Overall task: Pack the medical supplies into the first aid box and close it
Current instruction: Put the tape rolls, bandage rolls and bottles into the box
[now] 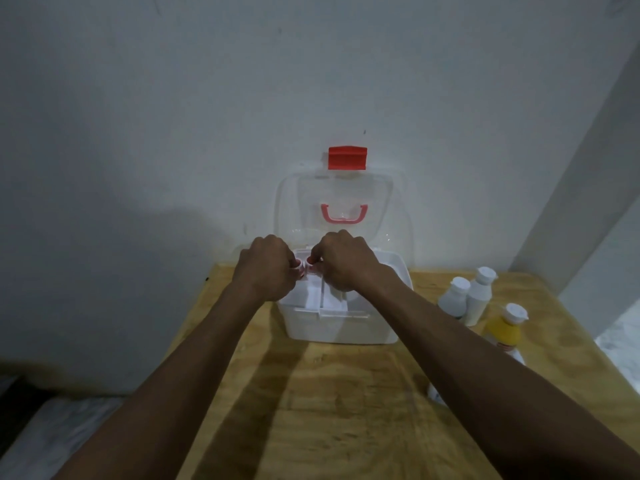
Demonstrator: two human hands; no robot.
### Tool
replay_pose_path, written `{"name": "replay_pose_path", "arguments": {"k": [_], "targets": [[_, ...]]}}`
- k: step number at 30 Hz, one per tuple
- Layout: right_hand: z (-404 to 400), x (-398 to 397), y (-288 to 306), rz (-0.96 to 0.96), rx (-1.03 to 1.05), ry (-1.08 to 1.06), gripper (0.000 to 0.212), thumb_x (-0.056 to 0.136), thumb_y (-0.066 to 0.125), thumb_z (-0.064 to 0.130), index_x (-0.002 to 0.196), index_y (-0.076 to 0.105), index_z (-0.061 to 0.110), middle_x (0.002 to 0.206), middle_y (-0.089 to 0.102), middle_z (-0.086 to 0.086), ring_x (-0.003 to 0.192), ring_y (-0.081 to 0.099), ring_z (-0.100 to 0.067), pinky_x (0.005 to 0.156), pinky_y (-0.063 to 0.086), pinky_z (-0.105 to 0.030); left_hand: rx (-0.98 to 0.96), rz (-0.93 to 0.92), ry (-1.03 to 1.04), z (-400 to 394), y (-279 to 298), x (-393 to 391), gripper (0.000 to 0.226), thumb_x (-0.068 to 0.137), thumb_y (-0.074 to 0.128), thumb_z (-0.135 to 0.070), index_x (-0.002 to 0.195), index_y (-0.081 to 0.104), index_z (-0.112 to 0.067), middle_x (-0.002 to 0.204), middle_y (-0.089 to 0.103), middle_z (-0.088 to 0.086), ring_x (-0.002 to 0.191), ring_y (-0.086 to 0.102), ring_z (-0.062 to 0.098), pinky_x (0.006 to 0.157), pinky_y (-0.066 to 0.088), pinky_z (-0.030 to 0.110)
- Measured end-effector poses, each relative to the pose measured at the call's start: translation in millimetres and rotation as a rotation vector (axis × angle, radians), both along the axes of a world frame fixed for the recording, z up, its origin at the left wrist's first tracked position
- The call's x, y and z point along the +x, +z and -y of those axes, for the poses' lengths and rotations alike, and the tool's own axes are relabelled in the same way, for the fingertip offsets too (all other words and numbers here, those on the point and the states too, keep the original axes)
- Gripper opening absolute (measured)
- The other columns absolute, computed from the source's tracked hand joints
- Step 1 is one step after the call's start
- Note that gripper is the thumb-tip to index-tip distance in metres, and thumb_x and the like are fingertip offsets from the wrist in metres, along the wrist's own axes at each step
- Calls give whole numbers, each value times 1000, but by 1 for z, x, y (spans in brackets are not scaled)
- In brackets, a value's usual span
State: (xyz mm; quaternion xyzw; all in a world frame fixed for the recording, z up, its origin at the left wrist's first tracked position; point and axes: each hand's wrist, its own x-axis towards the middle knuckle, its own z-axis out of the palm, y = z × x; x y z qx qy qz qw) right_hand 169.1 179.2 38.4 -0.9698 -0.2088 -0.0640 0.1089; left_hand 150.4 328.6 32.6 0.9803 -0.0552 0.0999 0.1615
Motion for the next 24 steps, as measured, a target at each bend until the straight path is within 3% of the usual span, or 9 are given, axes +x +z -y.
{"name": "replay_pose_path", "arguments": {"k": [6,10,16,20,24], "targets": [[3,-4,2,-7,-12,17,33,89,66,12,121,68,19,117,70,-4,98,65,-24,92,50,-43,-36,-9,-2,-2,-1,-1,20,86,72,-28,102,77,-17,91,77,4,68,65,16,68,57,31],[5,-5,0,-1,-6,13,35,88,66,9,121,67,20,116,70,-4,99,64,-25,91,51,-43,-49,32,7,-3,-5,-6,20,87,70,-29,103,77,-19,92,77,3,70,65,16,74,59,37],[6,-9,-3,-11,34,-6,36,86,66,6,119,69,18,116,71,-5,95,65,-25,87,53,-42,-73,60,16,-2,-8,-12,21,87,69,-32,102,78,-19,85,76,0,63,63,15,67,56,29],[9,-13,-1,-14,68,10,35,86,66,5,119,68,16,118,70,-6,95,66,-25,87,54,-39,-60,81,-5,-3,-7,-15,22,88,68,-32,104,77,-20,88,76,1,69,63,15,64,51,25],[22,-23,8,4,130,21,33,90,64,7,122,66,15,125,65,-7,107,63,-24,93,51,-37,-44,136,-44,-3,-5,-24,26,88,66,-36,103,77,-18,97,76,5,80,66,19,72,55,34]]}}
